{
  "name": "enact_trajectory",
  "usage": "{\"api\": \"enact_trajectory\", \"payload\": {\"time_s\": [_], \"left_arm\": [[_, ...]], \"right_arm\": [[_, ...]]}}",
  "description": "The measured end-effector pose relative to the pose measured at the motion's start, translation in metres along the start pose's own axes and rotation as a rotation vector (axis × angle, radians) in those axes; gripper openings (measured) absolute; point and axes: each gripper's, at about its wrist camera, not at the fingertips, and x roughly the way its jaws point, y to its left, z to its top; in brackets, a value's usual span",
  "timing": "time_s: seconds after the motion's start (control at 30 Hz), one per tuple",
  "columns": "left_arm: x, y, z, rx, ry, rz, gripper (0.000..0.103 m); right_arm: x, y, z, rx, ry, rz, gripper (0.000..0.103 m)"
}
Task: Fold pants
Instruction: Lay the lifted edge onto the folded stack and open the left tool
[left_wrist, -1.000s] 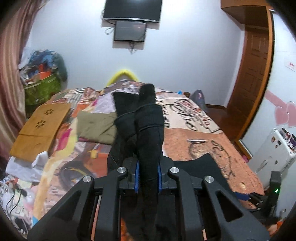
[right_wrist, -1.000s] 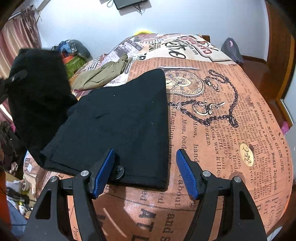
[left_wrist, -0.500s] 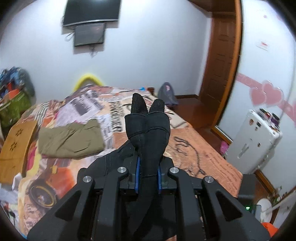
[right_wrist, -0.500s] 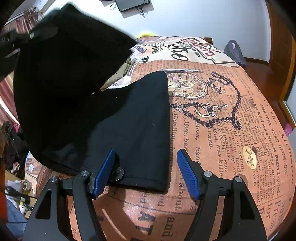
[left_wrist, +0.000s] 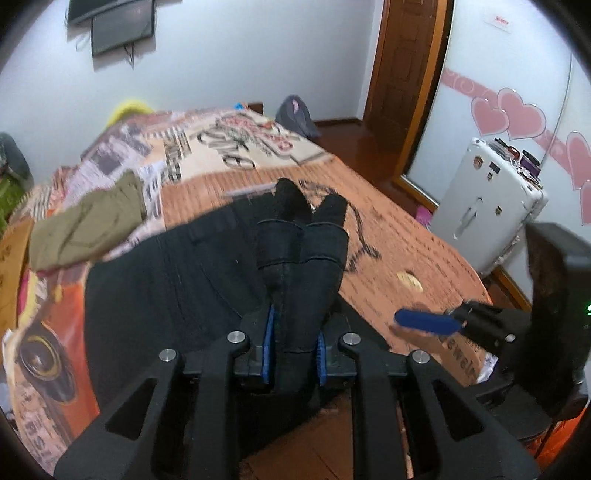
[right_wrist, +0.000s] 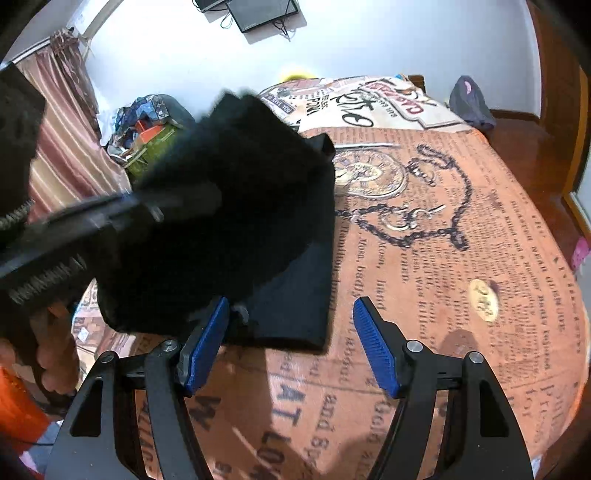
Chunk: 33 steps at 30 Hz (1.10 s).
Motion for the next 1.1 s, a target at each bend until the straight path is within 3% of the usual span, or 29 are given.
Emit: {"api": "enact_trajectory", "payload": {"time_s": [0.1, 0.2, 0.23, 0.27, 0.4, 0.53, 0.63, 0.8, 0.93, 1.1], "left_arm": [[-0.001, -0.001, -0.005, -0.018, 0.023, -0.024, 0.026], [-0.008, -0.002, -0.009, -0.030, 0.029, -0.064, 0.049], [-0.013, -0.002, -0.010, -0.034, 0.018, -0.071, 0.063], [-0.020, -0.002, -0.013, -0.038, -0.005, -0.067, 0.065], [-0.040, 0.006, -0.016, -0.038, -0.042, -0.021, 0.065], [-0.049, 0.037, -0.018, -0.063, -0.057, 0.090, 0.066], [-0.049, 0.078, -0.025, -0.118, -0.027, 0.178, 0.066], [-0.046, 0.126, -0.051, -0.185, 0.034, 0.262, 0.066], [-0.037, 0.140, -0.075, -0.207, 0.087, 0.261, 0.066], [-0.028, 0.124, -0.083, -0.161, 0.089, 0.256, 0.066]], "right_arm": [[-0.009, -0.001, -0.003, -0.005, -0.002, -0.018, 0.067], [-0.017, -0.005, -0.006, -0.002, -0.007, -0.038, 0.067], [-0.019, -0.005, -0.007, -0.002, -0.008, -0.044, 0.067], [-0.021, -0.006, -0.007, -0.001, -0.011, -0.052, 0.067], [-0.023, -0.004, -0.009, 0.003, -0.009, -0.052, 0.067], [-0.019, 0.002, -0.011, -0.011, 0.002, -0.045, 0.067], [-0.016, 0.010, -0.011, -0.020, 0.010, -0.026, 0.067], [0.002, 0.025, -0.010, -0.055, 0.039, 0.001, 0.067], [0.020, 0.029, -0.010, -0.074, 0.067, -0.007, 0.068], [0.032, 0.027, -0.002, -0.142, 0.073, -0.062, 0.068]]}}
